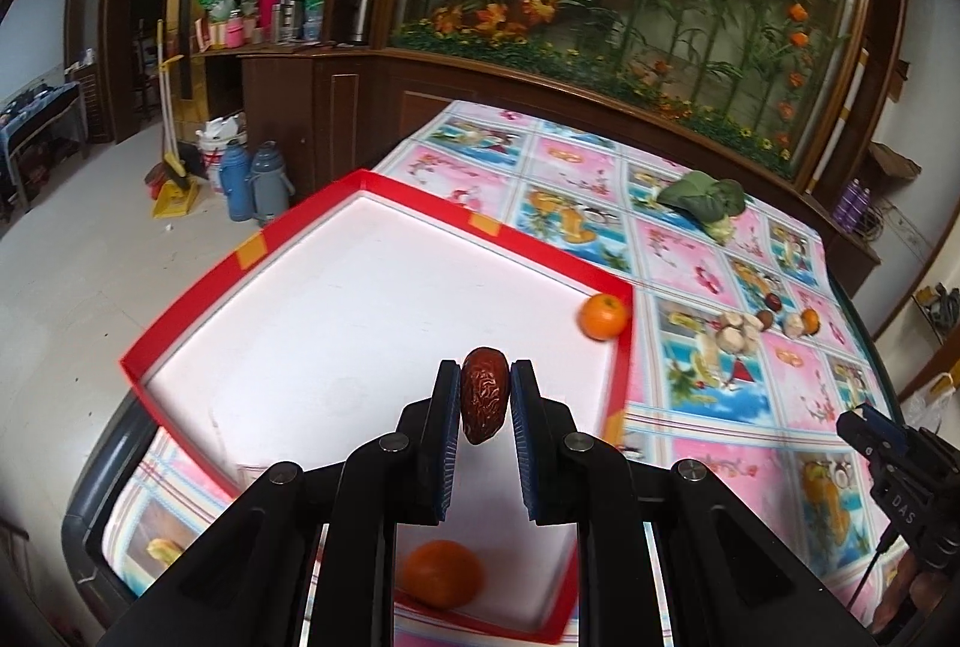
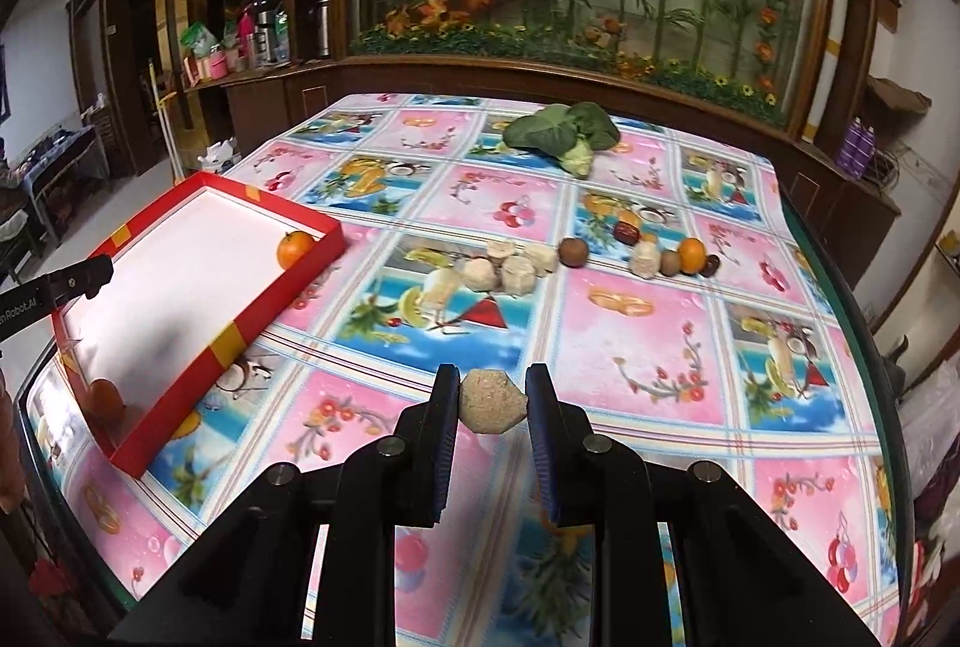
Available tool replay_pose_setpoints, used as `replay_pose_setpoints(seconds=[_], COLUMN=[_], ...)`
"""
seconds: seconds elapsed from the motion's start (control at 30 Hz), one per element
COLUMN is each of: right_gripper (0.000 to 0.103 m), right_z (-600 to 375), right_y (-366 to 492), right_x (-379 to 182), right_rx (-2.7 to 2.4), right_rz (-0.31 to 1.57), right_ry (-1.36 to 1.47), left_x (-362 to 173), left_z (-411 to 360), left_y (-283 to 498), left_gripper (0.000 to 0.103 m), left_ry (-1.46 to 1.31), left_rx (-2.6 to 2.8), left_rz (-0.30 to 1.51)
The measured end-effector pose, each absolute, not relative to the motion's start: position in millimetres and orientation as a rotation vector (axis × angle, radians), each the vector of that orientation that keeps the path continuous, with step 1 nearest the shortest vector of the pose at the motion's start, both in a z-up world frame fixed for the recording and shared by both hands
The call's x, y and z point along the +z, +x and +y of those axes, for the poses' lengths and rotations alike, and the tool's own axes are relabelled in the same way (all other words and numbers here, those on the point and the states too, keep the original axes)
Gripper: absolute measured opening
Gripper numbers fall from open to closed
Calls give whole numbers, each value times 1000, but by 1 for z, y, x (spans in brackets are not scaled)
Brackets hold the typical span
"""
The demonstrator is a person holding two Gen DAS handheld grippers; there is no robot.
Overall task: Organize fruits
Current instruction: 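Carry the date and beige piece over the tray and open both tools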
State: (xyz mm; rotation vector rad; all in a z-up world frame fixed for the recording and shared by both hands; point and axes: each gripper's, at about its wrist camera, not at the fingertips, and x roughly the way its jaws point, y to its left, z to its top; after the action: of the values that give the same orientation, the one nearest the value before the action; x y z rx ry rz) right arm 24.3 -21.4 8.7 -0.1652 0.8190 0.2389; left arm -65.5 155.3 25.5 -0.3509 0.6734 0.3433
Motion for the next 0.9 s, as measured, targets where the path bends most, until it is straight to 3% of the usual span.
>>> replay_pose_setpoints(seconds=[0.5,0.9], right_gripper=[23,23], right_z=[75,135], right_y=[48,78], right_x=[17,-16], right_rx=[519,636], right_rz=[779,835], right_ry=[-114,-103], left_x=[9,-6], left_z=[195,223], left_y=[-49,-21], left_gripper=[16,16], left_ry=[-328,-296], left_rx=[455,504], left_rz=[709,733])
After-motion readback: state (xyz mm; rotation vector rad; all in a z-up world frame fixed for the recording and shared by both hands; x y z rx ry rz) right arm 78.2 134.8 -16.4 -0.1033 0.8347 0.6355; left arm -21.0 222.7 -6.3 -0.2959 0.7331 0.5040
